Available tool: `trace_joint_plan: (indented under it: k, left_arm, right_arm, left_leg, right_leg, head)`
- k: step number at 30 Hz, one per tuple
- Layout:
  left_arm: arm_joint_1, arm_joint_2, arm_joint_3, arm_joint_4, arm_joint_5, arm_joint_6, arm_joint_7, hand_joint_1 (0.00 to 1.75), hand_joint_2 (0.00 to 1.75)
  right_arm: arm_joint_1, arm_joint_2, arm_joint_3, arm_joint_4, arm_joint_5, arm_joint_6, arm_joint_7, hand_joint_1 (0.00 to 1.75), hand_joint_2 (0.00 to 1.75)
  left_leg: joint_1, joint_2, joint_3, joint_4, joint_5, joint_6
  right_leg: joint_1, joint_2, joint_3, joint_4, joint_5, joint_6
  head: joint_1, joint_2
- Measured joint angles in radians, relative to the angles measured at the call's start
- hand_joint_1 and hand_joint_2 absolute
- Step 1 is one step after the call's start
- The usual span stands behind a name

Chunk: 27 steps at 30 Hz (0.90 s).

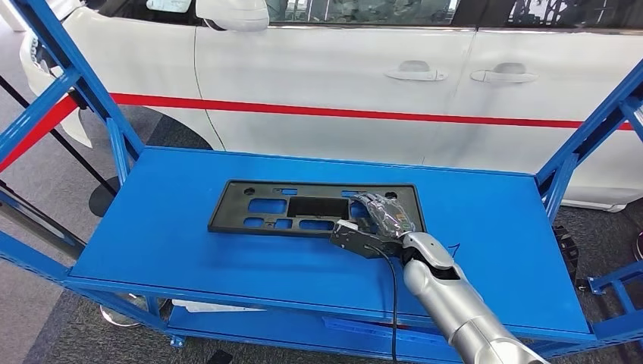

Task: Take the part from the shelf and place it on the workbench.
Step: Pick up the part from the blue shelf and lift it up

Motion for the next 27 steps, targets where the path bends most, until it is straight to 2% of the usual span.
trace_joint_plan:
  k: [23,27]
  left_arm:
    - [0.009,0.000,0.009,0.000,0.004,0.012,-0.002,0.00,0.00]
    - [0.011,0.000,0.011,0.000,0.007,0.011,-0.028,0.00,0.00]
  right_arm:
    - [-0.027,0.017,0.002,0.012,-0.015,-0.023,0.012,1.75,1.75]
    - [-0.025,0.011,0.002,-0.004,-0.020,-0.026,0.013,1.75,1.75]
  left_leg:
    - [0.000,0.000,0.003,0.001,-0.001,0.001]
    - [0.000,0.000,0.003,0.001,-0.001,0.001]
  right_leg:
    - [-0.002,0.000,0.003,0.000,0.000,0.001]
    - [-0.002,0.000,0.003,0.000,0.000,0.001]
  head:
    - [0.000,0.000]
    - [0.000,0.000]
